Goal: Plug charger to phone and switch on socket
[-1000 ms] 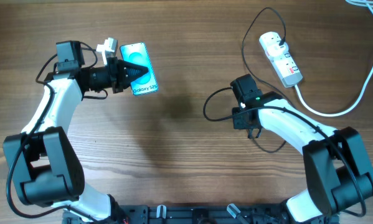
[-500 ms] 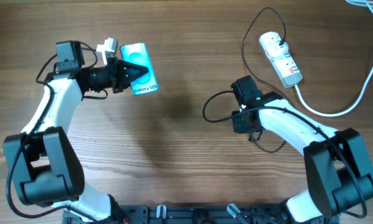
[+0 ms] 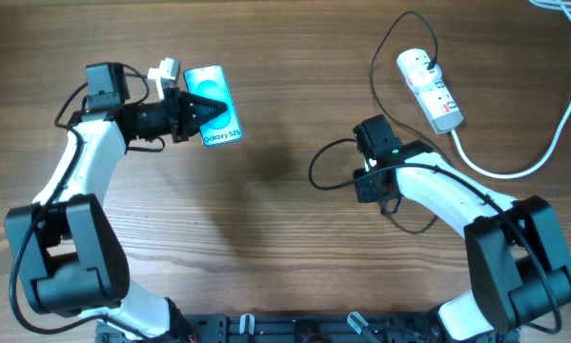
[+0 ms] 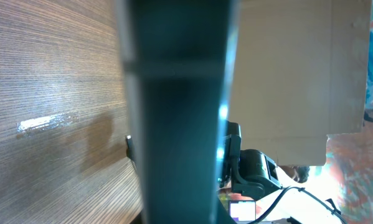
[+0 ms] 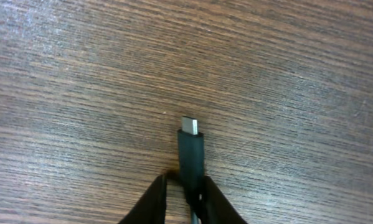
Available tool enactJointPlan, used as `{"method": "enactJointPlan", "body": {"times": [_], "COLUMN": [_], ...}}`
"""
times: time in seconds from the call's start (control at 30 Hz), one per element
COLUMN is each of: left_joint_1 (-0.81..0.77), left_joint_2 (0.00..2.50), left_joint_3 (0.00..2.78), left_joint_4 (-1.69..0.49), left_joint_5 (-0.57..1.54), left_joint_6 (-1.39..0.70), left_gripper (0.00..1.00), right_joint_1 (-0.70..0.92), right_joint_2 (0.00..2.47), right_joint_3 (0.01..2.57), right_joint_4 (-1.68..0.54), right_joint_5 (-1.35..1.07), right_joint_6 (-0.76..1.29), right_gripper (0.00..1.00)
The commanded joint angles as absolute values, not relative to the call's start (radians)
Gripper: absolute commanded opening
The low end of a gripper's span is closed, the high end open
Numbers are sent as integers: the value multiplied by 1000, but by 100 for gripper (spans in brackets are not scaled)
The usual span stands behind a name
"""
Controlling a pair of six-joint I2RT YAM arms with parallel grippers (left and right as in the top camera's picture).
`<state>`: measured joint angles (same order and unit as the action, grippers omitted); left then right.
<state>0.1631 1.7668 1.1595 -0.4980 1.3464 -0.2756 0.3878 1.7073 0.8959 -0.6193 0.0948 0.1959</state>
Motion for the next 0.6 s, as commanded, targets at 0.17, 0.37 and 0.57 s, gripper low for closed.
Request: {"method": "enactJointPlan", "body": {"times": [0.17,0.37,0.57], "left_joint_1": [159,159,159], "left_joint_2": [1737,1737,1737], "left_joint_3": [1158,1158,1158], "left_joint_4": [-502,-502,-495], "left_joint_5": [1363,1363,1386], "left_joint_6": [-276,-276,-276], "left_gripper": [4,4,4], "right_joint_1": [356,356,354], "right_joint_2": [1711,1711,1711], "right_joint_3": [876,875,880], "right_joint_4": [-629,-612,-540], "right_joint_5": [28,-56,-410], "right_joint_6": [104,42,-13], "right_gripper": [15,4,4]}}
